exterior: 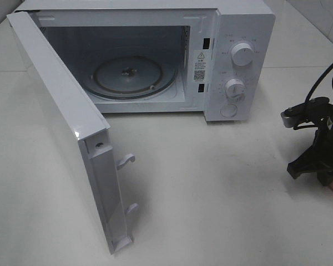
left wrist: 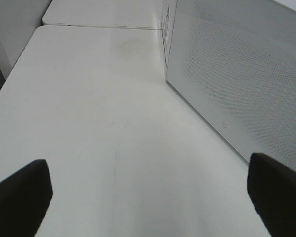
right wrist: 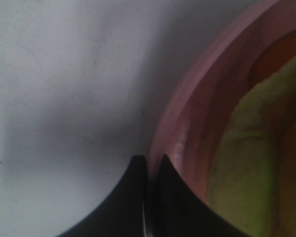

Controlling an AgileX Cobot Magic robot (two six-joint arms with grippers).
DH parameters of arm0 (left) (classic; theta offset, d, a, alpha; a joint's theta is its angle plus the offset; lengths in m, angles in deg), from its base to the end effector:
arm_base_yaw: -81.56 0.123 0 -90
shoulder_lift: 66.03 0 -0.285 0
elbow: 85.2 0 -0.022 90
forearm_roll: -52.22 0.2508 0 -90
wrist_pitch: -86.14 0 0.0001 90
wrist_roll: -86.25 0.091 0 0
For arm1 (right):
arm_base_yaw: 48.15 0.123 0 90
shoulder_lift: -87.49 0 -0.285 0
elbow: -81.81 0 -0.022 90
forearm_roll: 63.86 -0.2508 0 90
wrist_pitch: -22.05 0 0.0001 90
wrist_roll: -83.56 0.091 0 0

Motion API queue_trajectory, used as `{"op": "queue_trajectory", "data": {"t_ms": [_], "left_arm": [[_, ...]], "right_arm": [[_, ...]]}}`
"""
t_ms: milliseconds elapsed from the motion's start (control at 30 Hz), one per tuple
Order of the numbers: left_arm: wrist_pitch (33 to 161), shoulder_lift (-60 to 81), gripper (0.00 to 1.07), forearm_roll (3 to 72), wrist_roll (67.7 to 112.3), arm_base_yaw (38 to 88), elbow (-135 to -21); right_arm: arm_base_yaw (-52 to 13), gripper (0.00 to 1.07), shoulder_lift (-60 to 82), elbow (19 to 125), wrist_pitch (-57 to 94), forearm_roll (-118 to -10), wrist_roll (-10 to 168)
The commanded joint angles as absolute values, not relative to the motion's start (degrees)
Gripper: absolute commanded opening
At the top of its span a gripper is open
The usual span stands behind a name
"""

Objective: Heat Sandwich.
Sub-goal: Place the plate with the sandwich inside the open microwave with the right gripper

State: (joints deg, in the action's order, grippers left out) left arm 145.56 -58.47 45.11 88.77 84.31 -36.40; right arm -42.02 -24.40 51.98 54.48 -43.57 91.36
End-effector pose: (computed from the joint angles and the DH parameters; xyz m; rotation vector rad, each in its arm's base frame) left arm -0.0039 -0.0099 0.2786 -0.0001 2.0158 -0.0895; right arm 0.2906 0.0142 0.1155 -0.3909 2.9778 -0.2874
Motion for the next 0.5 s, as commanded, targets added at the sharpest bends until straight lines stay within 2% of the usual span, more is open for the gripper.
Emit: {"op": "queue_trajectory", "data": {"t_ms": [33, 500], "left_arm": [[145.39, -60.13, 1.01, 45.06, 88.48, 84.08, -36.28], [145.39, -60.13, 1.01, 45.06, 88.48, 84.08, -36.28]], "right_arm": [[-42.19, 0.00, -24.46, 52.21, 55.16, -42.94, 91.93], [-41.27, 0.00, -21.19, 52.21, 60.95, -36.35, 98.17]]}}
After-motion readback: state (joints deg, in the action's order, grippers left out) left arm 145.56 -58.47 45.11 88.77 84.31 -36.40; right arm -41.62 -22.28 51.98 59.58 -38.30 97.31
